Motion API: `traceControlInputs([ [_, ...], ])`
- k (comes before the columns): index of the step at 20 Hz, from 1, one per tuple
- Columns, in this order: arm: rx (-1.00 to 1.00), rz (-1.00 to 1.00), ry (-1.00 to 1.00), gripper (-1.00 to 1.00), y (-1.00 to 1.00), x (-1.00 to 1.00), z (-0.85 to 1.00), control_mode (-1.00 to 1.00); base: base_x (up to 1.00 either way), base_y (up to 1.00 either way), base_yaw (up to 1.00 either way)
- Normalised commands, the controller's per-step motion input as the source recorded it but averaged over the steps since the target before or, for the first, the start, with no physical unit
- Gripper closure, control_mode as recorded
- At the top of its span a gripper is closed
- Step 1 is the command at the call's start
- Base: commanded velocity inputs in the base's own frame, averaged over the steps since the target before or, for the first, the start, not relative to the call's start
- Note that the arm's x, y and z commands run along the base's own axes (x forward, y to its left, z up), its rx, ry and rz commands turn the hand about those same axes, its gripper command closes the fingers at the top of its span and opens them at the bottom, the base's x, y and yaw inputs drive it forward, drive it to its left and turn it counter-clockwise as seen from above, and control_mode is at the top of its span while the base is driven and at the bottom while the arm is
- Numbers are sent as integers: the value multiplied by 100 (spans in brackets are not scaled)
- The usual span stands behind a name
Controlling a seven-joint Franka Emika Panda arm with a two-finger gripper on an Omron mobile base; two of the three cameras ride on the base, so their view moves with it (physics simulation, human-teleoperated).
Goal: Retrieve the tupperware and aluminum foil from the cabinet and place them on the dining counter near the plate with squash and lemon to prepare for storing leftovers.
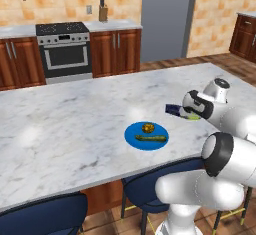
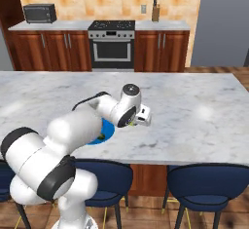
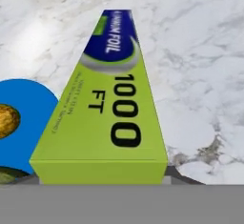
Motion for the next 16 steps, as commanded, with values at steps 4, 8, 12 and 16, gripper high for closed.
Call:
traceControlInputs([
  [4, 0, 9, -9, 100, 12, 26, -100, -100, 0, 0, 0],
  [8, 0, 12, 0, 100, 18, 32, -100, -100, 0, 0, 0],
  [12, -3, 9, 4, -100, 12, 30, -89, -100, 0, 0, 0],
  [16, -1, 0, 10, -100, -18, 13, -11, -100, 0, 0, 0],
])
